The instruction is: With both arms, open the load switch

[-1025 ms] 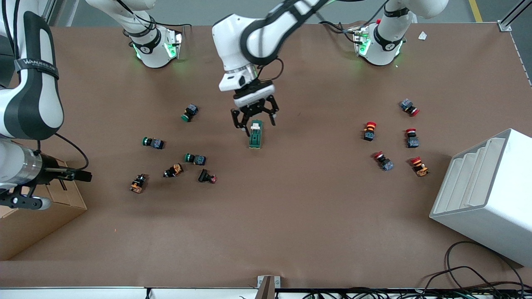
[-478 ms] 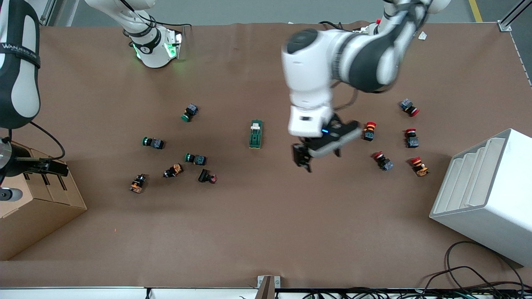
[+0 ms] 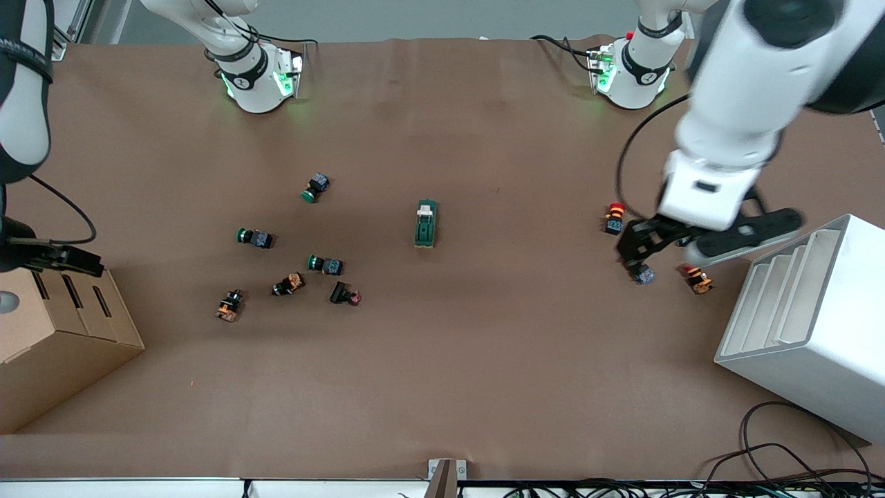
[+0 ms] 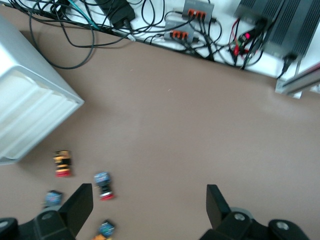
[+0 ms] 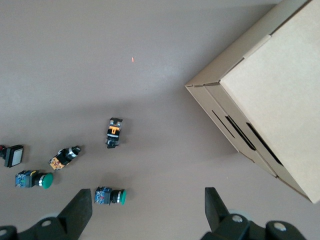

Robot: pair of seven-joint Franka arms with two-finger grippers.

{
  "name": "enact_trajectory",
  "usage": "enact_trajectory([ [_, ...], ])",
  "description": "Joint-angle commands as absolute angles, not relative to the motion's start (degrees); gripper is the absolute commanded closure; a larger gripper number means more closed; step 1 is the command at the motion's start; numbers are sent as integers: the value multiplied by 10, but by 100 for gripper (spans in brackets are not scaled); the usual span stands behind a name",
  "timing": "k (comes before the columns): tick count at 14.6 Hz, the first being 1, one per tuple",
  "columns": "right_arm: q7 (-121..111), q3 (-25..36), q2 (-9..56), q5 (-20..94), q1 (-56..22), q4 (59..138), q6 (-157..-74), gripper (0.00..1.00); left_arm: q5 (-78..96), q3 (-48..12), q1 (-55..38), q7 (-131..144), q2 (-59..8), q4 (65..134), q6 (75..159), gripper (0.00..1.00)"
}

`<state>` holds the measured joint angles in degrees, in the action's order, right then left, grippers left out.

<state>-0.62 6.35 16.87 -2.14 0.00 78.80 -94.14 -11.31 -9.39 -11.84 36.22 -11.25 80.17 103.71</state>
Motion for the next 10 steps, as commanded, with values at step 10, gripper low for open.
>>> enact_trajectory([
  [10, -14, 62, 75, -8, -6, 783, -844, 0, 17, 4, -66, 78, -4, 867, 923, 0],
])
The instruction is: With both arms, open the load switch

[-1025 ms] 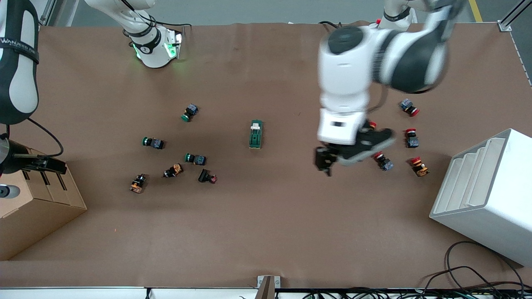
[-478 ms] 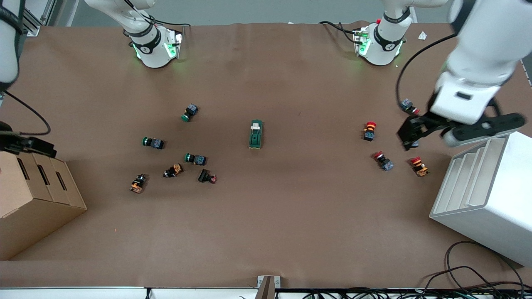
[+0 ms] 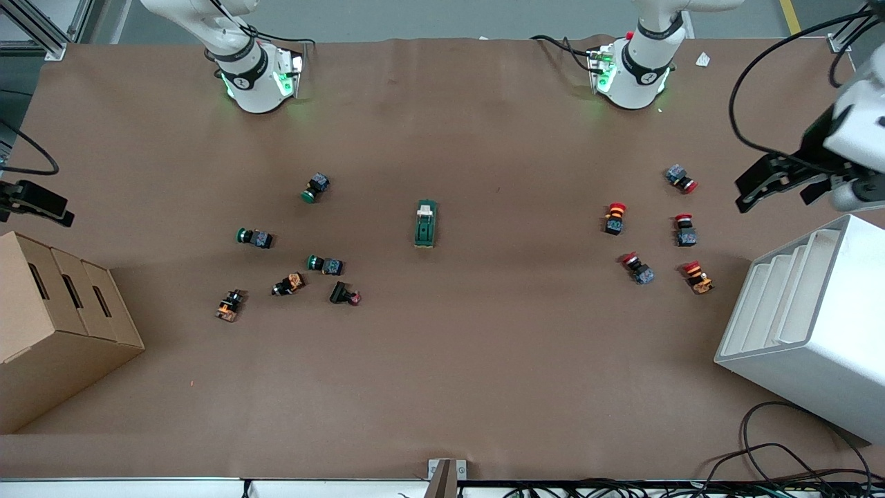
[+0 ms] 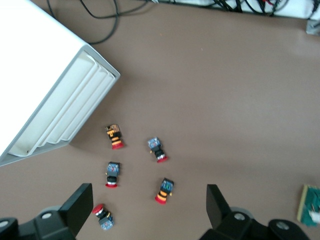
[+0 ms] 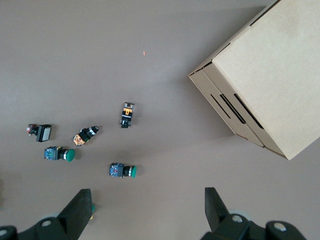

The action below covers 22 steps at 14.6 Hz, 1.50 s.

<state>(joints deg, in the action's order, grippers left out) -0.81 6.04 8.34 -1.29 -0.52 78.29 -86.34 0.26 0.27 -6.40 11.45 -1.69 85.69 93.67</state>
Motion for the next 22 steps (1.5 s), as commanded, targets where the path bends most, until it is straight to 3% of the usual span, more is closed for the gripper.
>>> enact_trajectory([
  [1, -15, 62, 77, -10, -9, 777, -840, 0, 13, 9, -68, 58, 2, 867, 919, 0],
  [7, -11, 62, 76, -6, -9, 764, -825, 0, 17, -15, -51, 33, 45, 914, 895, 0],
  [10, -9, 64, 73, 22, -6, 765, -767, 0, 17, -60, -4, 33, 68, 948, 896, 0],
  [22, -17, 63, -80, 4, -7, 879, -770, 0, 14, -45, 5, 7, 83, 952, 891, 0],
])
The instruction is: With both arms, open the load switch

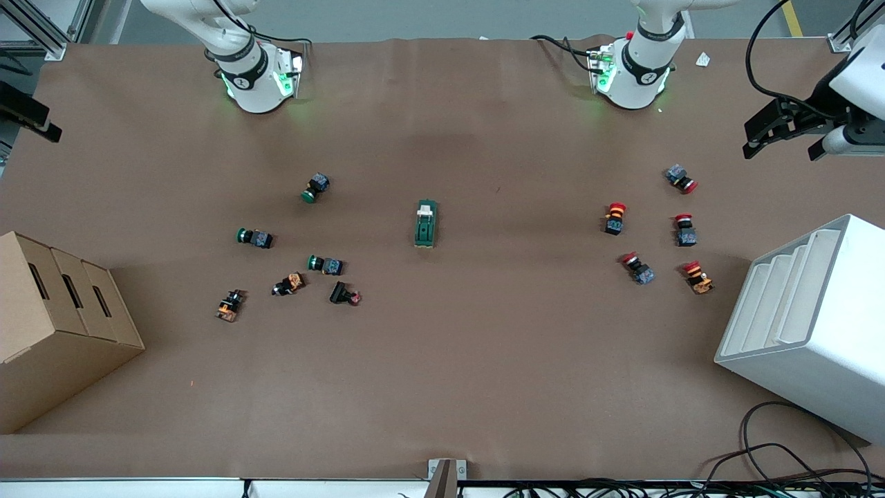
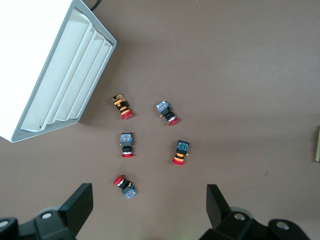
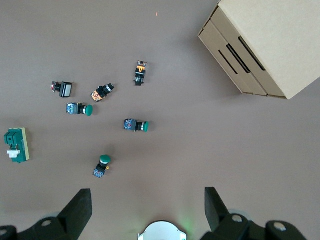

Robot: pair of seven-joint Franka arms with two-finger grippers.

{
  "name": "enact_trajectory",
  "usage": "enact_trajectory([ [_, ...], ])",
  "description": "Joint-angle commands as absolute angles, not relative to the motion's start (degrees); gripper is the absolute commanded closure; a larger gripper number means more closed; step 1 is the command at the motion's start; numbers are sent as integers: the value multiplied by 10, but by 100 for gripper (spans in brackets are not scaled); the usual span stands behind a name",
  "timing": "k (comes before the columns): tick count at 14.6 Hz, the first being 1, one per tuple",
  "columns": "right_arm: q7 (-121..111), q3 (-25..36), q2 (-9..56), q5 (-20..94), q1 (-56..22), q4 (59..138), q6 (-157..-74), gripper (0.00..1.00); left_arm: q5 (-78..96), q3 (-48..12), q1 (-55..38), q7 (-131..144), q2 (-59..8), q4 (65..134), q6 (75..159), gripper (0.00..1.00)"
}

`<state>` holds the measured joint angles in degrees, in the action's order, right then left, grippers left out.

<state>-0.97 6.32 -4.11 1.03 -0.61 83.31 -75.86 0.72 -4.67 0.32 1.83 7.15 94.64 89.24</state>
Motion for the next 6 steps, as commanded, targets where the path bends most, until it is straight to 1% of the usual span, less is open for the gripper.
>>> enact_trajectory([
  [1, -17, 63, -84, 3, -7, 882, -769, 0, 14, -45, 5, 8, 83, 951, 890, 0],
  [6, -17, 63, -84, 2, -6, 882, -770, 0, 14, -48, 4, 9, 71, 933, 888, 0],
])
